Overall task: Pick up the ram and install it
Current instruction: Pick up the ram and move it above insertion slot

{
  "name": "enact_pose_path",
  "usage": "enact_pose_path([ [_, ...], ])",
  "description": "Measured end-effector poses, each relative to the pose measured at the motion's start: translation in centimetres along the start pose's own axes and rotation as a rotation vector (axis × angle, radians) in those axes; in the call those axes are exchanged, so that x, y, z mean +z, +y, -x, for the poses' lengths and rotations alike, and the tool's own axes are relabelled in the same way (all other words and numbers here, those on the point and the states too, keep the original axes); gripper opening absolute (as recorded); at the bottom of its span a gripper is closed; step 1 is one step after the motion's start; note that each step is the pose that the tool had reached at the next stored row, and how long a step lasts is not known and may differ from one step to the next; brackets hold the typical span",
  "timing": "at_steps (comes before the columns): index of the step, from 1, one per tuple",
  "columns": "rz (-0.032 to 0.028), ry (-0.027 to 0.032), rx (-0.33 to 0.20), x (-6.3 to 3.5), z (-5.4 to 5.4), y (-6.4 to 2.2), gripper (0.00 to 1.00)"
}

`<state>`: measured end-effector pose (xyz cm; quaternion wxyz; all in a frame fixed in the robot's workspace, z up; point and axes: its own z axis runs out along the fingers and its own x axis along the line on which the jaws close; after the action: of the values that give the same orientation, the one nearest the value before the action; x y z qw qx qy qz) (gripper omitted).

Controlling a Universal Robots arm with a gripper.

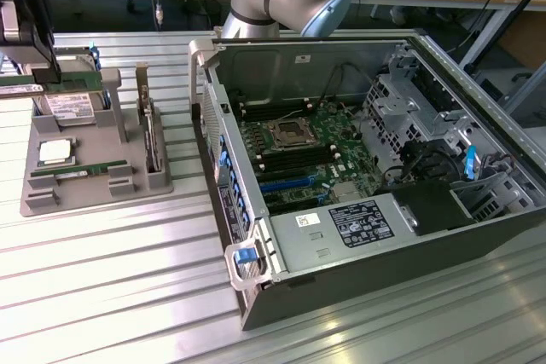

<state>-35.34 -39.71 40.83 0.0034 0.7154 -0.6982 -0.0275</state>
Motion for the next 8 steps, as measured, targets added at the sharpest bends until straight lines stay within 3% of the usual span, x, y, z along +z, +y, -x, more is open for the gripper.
enact_pose_path([
  [8,0.0001,-0.0005,0.0,-0.27,0.01,-0.05,0.12],
])
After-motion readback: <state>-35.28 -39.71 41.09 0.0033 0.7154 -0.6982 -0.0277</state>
